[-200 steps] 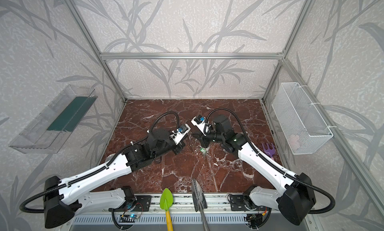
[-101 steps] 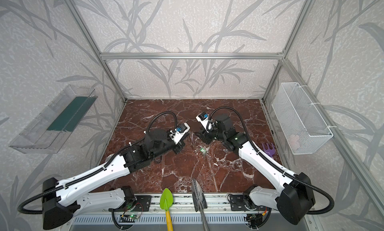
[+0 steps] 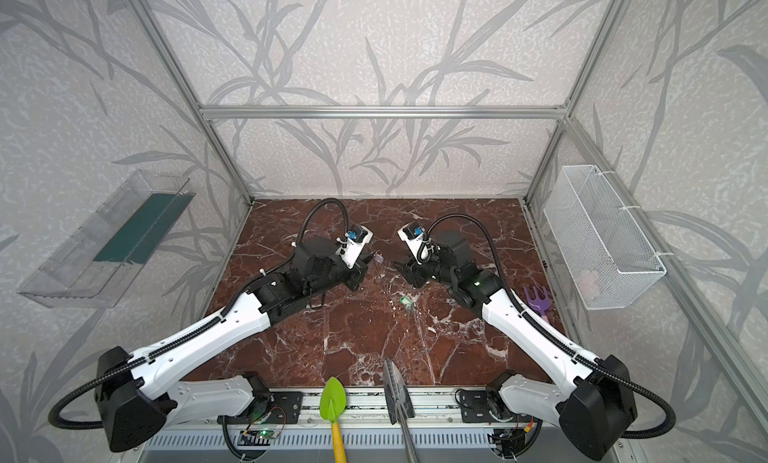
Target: Put the keys on the keyring
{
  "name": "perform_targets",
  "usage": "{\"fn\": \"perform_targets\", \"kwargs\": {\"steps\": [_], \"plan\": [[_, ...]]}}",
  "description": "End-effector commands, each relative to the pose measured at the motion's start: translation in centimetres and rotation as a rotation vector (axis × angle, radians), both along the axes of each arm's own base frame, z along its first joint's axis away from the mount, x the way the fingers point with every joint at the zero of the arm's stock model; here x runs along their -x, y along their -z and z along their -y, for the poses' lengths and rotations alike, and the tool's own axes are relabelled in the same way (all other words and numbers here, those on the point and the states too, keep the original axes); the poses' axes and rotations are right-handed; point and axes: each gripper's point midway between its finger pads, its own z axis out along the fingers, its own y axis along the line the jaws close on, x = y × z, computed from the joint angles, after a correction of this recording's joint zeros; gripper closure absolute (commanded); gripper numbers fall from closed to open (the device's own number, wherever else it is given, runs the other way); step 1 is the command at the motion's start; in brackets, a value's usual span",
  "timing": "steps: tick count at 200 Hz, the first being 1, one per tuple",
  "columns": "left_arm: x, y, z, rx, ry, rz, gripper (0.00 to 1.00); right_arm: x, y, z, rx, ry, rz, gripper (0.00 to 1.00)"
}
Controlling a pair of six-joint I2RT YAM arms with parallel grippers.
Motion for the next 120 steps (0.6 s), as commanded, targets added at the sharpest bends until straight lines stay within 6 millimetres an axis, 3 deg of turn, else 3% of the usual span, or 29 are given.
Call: {"fn": "perform_targets", "kwargs": {"steps": [1, 89, 120], "plan": [[0.6, -1.8, 1.2, 0.174, 0.072, -0.009, 1.00, 0.0, -2.1, -0.1, -0.086, 0.006, 0.041, 0.49], [-1.7, -5.2, 0.1, 0.413, 0.207, 0.069, 1.00, 0.0, -3.1, -1.8, -0.194, -0.053, 0.021, 0.45], [-1.5, -4.8, 0.3, 0.422, 0.237, 0.038, 1.00, 0.2, -3.2, -2.8, -0.236, -0.108, 0.005, 0.45]]}}
